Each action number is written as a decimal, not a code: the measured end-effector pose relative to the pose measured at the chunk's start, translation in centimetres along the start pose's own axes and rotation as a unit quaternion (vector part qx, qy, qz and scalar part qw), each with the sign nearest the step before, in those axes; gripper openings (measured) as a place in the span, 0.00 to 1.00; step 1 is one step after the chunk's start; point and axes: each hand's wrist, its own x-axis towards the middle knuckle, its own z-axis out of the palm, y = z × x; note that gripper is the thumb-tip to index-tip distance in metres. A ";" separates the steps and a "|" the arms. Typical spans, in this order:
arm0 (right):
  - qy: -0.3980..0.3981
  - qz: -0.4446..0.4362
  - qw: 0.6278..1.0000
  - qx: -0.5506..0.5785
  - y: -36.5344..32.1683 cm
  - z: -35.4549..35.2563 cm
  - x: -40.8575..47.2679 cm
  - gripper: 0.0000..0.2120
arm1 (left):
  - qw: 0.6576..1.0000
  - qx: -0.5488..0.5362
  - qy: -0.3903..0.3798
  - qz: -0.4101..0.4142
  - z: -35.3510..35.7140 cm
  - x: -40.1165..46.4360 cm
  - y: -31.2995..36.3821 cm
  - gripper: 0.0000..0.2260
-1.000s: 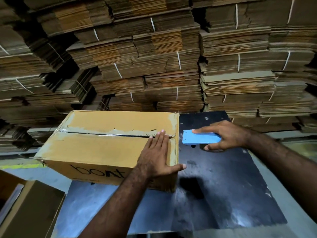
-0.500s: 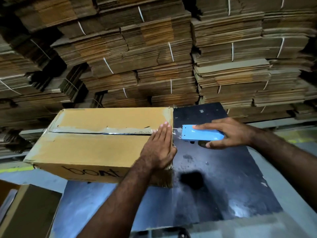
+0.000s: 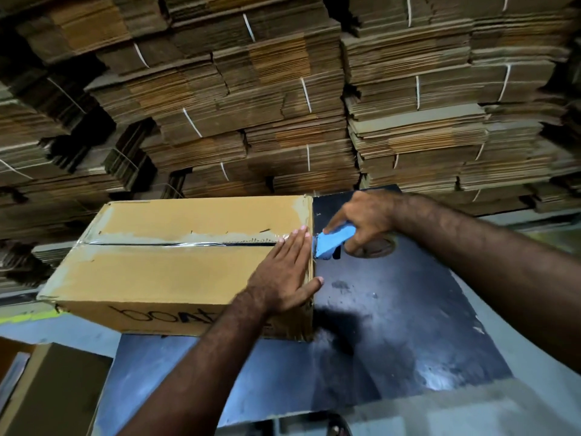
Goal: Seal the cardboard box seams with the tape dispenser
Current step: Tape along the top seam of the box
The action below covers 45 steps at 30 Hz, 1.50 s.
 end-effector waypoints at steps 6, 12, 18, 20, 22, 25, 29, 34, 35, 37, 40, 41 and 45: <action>-0.047 0.011 0.996 -0.072 -1.7 -2.3 0.0 0.28 | 1.000 -0.007 -0.024 -0.003 -0.4 0.5 0.7 0.41; -0.014 0.060 0.997 -0.044 -2.7 -0.4 -1.8 0.31 | 1.000 -0.019 -0.011 -0.010 -0.2 -0.1 -0.2 0.42; -0.052 0.083 0.991 -0.087 -3.8 -2.0 -0.3 0.28 | 0.999 -0.032 -0.021 -0.010 -0.3 0.3 0.0 0.42; -0.101 0.086 0.976 -0.173 -4.5 -0.1 -0.5 0.25 | 0.999 -0.034 -0.012 -0.012 -0.2 0.0 -0.1 0.42; -0.118 0.146 0.976 -0.108 -4.1 3.6 -2.1 0.25 | 0.999 -0.052 -0.014 -0.012 -0.1 -0.4 -0.1 0.41; -0.014 0.255 0.966 0.044 -3.2 8.5 -5.0 0.30 | 0.998 -0.056 -0.006 -0.015 0.1 0.2 -0.4 0.41; 0.082 0.370 0.916 0.129 -6.4 15.7 -7.0 0.26 | 0.998 -0.059 -0.008 -0.027 0.0 1.0 0.6 0.39; 0.108 0.476 0.862 0.139 -11.6 23.6 -7.6 0.29 | 0.997 -0.069 -0.012 -0.039 -0.5 2.5 2.8 0.39; 0.092 0.486 0.857 0.141 -12.5 25.1 -7.5 0.30 | 0.997 -0.070 -0.011 -0.040 -0.5 2.6 2.9 0.39; 0.054 0.479 0.864 0.148 -14.0 27.1 -7.4 0.33 | 0.995 -0.085 -0.003 -0.042 -0.4 2.6 2.9 0.38; 0.009 0.473 0.867 0.157 -16.1 27.4 -7.3 0.37 | 0.990 -0.134 0.006 -0.045 -0.7 2.3 2.9 0.35; 0.019 0.475 0.868 0.145 -16.4 28.0 -7.2 0.38 | 0.987 -0.156 0.011 -0.043 -0.8 2.2 2.8 0.34; 0.007 0.456 0.884 0.108 -16.3 26.8 -7.2 0.39 | 0.983 -0.172 0.052 -0.035 -1.3 1.6 2.3 0.30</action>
